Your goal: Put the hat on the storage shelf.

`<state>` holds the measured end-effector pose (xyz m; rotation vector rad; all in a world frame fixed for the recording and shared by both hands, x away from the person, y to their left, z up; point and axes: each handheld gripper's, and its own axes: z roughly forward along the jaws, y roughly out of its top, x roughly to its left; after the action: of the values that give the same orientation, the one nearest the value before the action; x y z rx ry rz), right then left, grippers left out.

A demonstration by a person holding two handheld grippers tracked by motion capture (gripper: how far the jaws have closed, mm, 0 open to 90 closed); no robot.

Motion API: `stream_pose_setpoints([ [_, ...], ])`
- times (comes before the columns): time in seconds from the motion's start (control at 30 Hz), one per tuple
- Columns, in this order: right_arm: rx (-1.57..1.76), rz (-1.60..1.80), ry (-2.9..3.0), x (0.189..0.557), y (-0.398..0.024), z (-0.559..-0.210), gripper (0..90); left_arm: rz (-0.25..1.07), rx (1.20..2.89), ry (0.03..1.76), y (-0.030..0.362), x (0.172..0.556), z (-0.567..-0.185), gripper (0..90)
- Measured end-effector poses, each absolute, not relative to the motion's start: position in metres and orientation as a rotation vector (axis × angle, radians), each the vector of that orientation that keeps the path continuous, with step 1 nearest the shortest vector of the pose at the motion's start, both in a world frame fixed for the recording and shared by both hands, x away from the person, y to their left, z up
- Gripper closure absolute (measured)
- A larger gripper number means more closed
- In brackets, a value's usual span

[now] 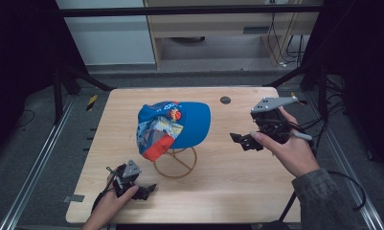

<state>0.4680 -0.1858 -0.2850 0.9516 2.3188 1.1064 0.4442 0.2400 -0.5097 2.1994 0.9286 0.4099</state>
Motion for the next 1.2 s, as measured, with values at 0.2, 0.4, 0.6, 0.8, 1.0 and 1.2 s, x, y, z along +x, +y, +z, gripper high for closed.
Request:
stream_pose_setpoints([
  [0.2, 0.974, 1.097, 2.307, 0.469, -0.193, -0.310, 5.5, 0.409, 2.205, 0.925, 0.240, 0.444, -0.510, 0.0],
  [0.4, 1.013, 1.074, 2.323, 0.470, -0.198, -0.333, 6.5, 0.409, 2.205, 0.926, 0.240, 0.444, -0.510, 0.0],
  [0.6, 1.047, 1.062, 2.333, 0.469, -0.203, -0.353, 10.8, 0.410, 2.206, 0.924, 0.240, 0.444, -0.510, 0.0],
  [0.8, 1.037, 1.028, 2.353, 0.466, -0.202, -0.376, 12.6, 0.411, 2.206, 0.923, 0.240, 0.444, -0.509, 0.0],
  [1.0, 1.053, 1.027, 2.373, 0.465, -0.197, -0.408, 12.6, 0.409, 2.199, 0.928, 0.240, 0.444, -0.510, 0.0],
  [1.2, 1.075, 1.012, 2.405, 0.461, -0.192, -0.436, 12.6, 0.410, 2.199, 0.928, 0.240, 0.444, -0.510, 0.0],
])
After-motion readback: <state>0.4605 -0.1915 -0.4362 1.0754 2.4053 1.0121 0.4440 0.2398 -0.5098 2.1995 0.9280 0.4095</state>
